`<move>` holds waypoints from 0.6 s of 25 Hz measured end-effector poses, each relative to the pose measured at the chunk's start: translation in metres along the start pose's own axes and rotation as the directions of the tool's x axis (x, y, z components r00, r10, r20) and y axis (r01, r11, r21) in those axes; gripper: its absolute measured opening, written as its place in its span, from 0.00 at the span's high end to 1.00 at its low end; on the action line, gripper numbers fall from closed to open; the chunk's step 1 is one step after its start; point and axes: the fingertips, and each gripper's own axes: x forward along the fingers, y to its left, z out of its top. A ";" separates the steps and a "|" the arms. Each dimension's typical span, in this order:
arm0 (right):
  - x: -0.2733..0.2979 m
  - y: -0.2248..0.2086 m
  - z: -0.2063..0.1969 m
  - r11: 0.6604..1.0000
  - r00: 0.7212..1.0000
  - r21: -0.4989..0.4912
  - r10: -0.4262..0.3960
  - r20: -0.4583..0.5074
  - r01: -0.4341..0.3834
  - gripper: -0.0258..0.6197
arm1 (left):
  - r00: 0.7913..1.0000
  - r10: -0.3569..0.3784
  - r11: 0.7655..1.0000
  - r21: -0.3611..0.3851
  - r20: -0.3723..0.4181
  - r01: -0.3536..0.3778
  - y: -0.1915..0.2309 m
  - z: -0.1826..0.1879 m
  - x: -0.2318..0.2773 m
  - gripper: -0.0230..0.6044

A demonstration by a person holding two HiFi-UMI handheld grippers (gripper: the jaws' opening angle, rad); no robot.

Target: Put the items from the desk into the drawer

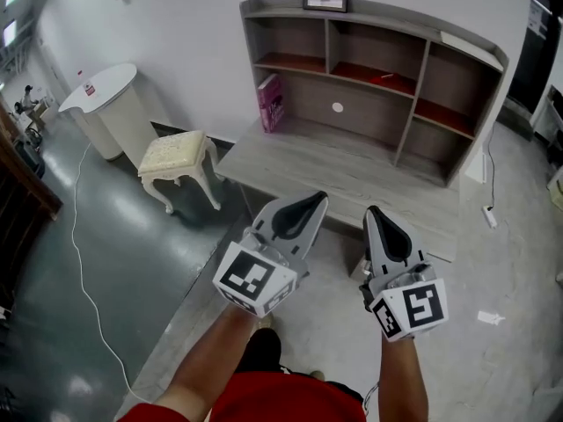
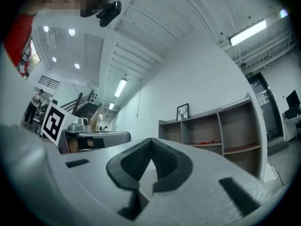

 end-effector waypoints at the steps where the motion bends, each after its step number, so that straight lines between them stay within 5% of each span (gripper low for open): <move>1: 0.013 -0.003 -0.003 1.000 1.000 -0.009 -0.012 -0.003 0.012 0.96 | 1.000 -0.010 1.000 0.003 0.004 0.010 0.012 -0.003 0.005 0.95; 15: 0.209 -0.041 -0.034 0.958 0.957 -0.071 -0.284 -0.065 0.279 0.96 | 0.978 -0.203 0.979 0.009 0.056 0.203 0.198 -0.037 0.077 0.95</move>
